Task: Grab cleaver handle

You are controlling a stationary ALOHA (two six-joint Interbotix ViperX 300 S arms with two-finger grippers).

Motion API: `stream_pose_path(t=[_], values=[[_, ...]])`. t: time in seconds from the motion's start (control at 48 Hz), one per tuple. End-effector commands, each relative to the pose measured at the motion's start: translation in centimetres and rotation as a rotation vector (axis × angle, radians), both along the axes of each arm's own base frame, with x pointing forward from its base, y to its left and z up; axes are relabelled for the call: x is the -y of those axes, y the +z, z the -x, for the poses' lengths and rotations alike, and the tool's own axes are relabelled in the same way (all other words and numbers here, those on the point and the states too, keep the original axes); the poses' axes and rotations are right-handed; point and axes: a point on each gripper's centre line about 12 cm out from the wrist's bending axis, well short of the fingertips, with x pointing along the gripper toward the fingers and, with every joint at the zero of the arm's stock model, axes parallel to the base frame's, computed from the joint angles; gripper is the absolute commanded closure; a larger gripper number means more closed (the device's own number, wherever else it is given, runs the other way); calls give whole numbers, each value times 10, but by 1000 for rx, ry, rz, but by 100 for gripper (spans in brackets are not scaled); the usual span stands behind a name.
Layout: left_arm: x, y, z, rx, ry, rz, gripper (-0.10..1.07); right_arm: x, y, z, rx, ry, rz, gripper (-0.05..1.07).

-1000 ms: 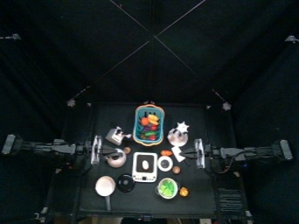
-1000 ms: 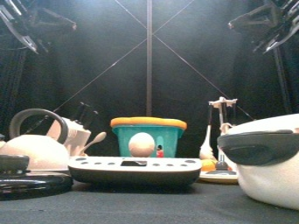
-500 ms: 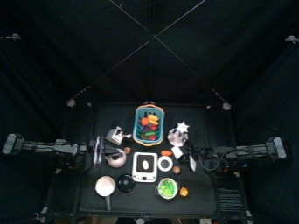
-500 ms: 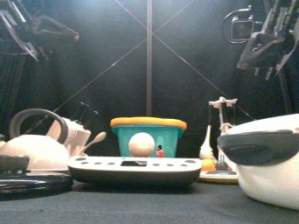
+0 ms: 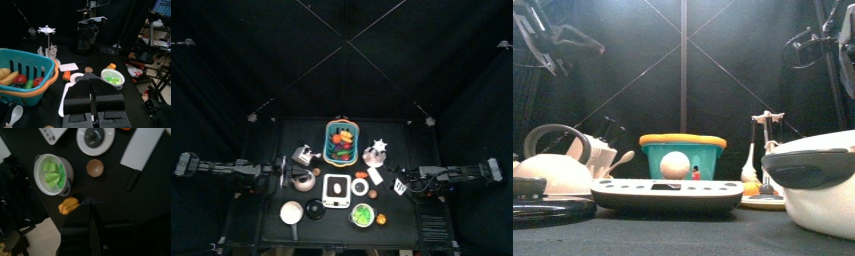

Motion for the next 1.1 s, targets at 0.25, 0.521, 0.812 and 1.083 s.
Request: stream_pose_path(t=[0.25,0.521,0.812,1.083], values=[[-20,3,1,-1,100,45,86,-3,-21,-4,-18,-158,-21,81],[-22,-1,3,-5,121,80,85,-3,-31,-12,-19,-133,123,54],[-25,7,1,25,133,73,85,-2,-59,-11,-117,-160,145,35],[-29,7,1,32,154,75,85,-9,-79,-32,-73,-165,93,26]])
